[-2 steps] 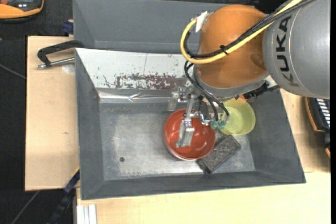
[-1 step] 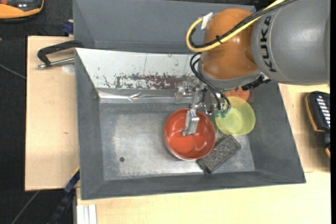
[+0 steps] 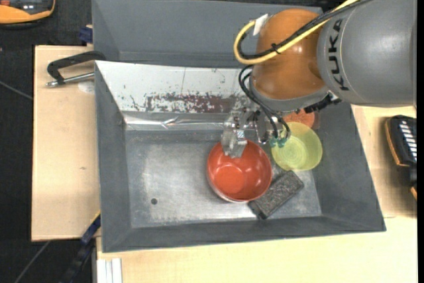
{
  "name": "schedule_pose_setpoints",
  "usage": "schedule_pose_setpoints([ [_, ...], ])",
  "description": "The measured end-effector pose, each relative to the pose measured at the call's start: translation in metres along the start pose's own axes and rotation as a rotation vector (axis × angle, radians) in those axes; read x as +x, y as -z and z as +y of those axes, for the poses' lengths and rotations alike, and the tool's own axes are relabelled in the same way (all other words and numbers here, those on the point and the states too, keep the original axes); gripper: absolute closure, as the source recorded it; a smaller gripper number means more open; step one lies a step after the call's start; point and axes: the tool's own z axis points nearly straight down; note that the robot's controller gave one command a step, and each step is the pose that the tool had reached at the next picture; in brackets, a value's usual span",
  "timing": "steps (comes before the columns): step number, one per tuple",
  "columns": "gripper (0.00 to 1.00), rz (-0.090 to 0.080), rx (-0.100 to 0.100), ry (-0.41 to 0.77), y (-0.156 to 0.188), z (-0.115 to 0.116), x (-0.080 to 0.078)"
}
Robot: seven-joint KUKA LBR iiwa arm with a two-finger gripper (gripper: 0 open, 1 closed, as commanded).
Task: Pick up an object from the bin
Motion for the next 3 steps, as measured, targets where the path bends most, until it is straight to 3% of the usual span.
schedule_pose_setpoints([
  [1,0.00,0.000,0.000,0.000,0.0000,0.0000,0.0000],
  [2,1.00,0.000,0.000,0.000,0.0000,0.0000,0.0000],
  [3,0.00,0.000,0.000,0.000,0.0000,-0.0001,0.0000],
])
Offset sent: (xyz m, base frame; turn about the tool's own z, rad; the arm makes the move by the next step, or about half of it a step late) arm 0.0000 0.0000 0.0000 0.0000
